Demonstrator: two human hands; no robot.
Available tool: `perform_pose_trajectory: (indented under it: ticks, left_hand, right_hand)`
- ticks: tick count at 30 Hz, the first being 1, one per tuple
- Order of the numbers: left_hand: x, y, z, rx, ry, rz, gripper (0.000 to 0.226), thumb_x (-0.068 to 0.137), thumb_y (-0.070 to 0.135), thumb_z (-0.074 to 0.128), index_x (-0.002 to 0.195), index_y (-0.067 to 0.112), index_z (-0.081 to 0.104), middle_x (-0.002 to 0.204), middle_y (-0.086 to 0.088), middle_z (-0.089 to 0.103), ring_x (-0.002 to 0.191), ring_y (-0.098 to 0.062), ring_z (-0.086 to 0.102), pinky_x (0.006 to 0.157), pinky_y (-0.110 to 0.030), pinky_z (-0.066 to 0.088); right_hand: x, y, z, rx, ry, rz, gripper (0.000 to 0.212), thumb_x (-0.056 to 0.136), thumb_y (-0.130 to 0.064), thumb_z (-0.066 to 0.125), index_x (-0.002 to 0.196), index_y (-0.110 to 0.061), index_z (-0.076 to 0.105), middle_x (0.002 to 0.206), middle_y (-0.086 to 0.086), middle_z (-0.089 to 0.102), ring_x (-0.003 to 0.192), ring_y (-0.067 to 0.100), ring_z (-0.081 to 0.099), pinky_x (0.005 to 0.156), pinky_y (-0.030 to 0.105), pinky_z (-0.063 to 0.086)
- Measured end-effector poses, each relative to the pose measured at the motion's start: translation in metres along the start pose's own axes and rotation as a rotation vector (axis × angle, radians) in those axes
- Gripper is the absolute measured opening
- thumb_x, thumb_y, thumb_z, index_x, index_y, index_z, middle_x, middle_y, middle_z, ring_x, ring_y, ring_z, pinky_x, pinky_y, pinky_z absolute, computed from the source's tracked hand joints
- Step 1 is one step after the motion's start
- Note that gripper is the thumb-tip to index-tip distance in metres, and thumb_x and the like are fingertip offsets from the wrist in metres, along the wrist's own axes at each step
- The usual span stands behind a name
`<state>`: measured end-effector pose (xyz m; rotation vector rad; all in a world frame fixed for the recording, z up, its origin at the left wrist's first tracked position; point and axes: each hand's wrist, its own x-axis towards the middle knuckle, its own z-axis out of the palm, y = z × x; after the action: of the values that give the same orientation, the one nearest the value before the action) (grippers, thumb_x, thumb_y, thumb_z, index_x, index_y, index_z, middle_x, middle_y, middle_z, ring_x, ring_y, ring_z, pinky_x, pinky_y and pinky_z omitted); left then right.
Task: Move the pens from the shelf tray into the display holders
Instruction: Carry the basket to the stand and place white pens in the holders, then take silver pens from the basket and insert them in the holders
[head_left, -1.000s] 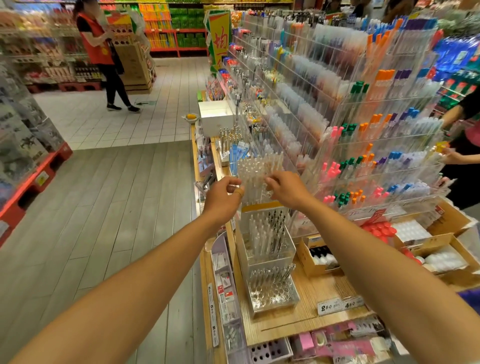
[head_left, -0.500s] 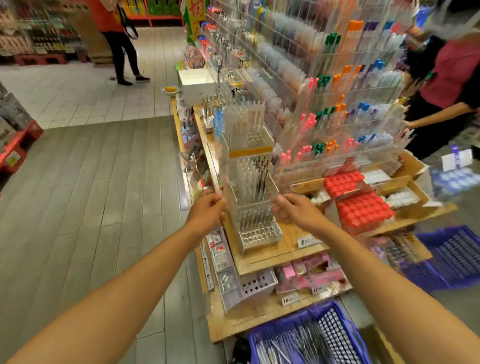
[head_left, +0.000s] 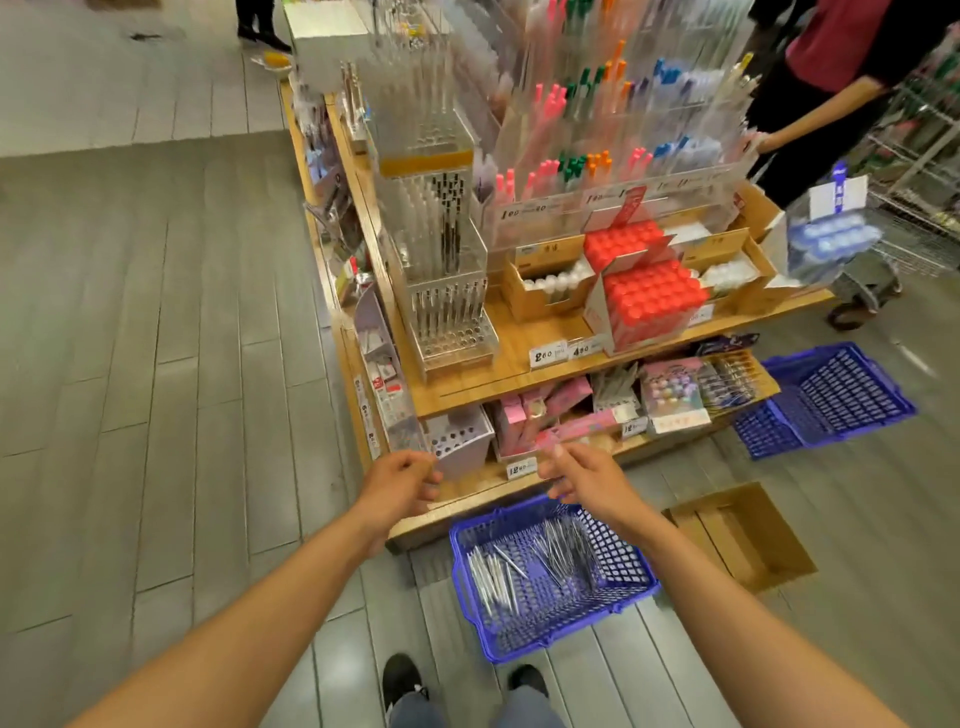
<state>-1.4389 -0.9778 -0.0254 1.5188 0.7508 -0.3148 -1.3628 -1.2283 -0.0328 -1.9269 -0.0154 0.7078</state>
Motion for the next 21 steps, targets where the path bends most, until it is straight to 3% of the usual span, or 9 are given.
perform_pose_trajectory:
  ticks: [4, 9, 14, 19, 21]
  left_hand:
    - [-0.005, -0.044, 0.041, -0.001, 0.004, -0.075, 0.02, 0.101, 0.019, 0.05, 0.11, 0.01, 0.065, 0.09, -0.006, 0.07, 0.07, -0.017, 0.062, 0.059, -0.025, 0.05]
    - [0.002, -0.095, 0.109, -0.066, 0.077, -0.202, 0.019, 0.102, 0.018, 0.05, 0.112, 0.007, 0.062, 0.085, -0.007, 0.067, 0.065, -0.017, 0.058, 0.058, -0.025, 0.046]
    - [0.029, -0.158, 0.174, -0.147, 0.153, -0.353, 0.02, 0.103, 0.014, 0.046, 0.116, 0.005, 0.058, 0.089, -0.011, 0.063, 0.068, -0.02, 0.054, 0.061, -0.027, 0.042]
    - [0.084, -0.243, 0.203, -0.146, 0.241, -0.497, 0.021, 0.101, 0.026, 0.051, 0.114, 0.012, 0.06, 0.101, -0.012, 0.067, 0.081, -0.022, 0.058, 0.071, -0.031, 0.042]
    - [0.111, -0.283, 0.206, -0.103, 0.296, -0.555, 0.022, 0.101, 0.034, 0.052, 0.113, 0.017, 0.06, 0.106, -0.008, 0.067, 0.09, -0.023, 0.058, 0.078, -0.036, 0.041]
  right_hand:
    - [-0.004, 0.068, -0.024, 0.048, -0.008, 0.079, 0.022, 0.101, -0.038, 0.048, 0.108, -0.024, 0.063, 0.095, 0.002, 0.073, 0.068, 0.012, 0.066, 0.06, 0.024, 0.05]
    - [0.006, 0.155, -0.07, 0.045, -0.011, 0.131, 0.021, 0.101, -0.029, 0.049, 0.101, -0.012, 0.062, 0.086, 0.006, 0.067, 0.061, 0.009, 0.06, 0.051, 0.021, 0.045]
    - [0.036, 0.247, -0.124, -0.051, 0.027, 0.232, 0.015, 0.099, -0.016, 0.053, 0.101, -0.007, 0.065, 0.084, 0.006, 0.068, 0.061, 0.008, 0.06, 0.059, 0.02, 0.048]
    - [0.094, 0.354, -0.159, -0.176, 0.113, 0.336, 0.018, 0.095, -0.014, 0.062, 0.105, 0.001, 0.066, 0.092, 0.017, 0.069, 0.081, 0.022, 0.061, 0.075, 0.028, 0.048]
    - [0.119, 0.4, -0.162, -0.205, 0.122, 0.422, 0.023, 0.094, -0.008, 0.062, 0.109, 0.009, 0.06, 0.092, 0.023, 0.066, 0.077, 0.021, 0.057, 0.067, 0.013, 0.046]
